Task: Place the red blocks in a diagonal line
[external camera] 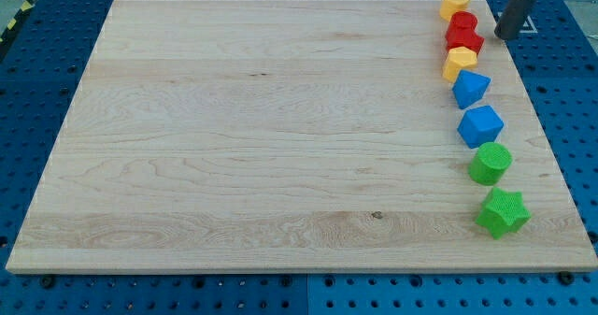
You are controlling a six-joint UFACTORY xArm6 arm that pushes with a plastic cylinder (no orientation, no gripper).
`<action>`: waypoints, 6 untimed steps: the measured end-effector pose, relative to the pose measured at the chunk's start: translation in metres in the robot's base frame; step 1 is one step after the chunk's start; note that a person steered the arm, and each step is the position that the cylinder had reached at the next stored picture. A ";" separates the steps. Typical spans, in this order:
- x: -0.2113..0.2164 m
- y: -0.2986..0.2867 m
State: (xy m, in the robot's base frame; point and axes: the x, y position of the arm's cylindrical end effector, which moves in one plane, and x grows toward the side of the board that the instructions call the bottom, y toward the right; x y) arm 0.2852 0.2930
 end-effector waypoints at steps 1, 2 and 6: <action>0.000 -0.019; 0.000 -0.032; 0.000 -0.065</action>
State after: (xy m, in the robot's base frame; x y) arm 0.2855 0.2277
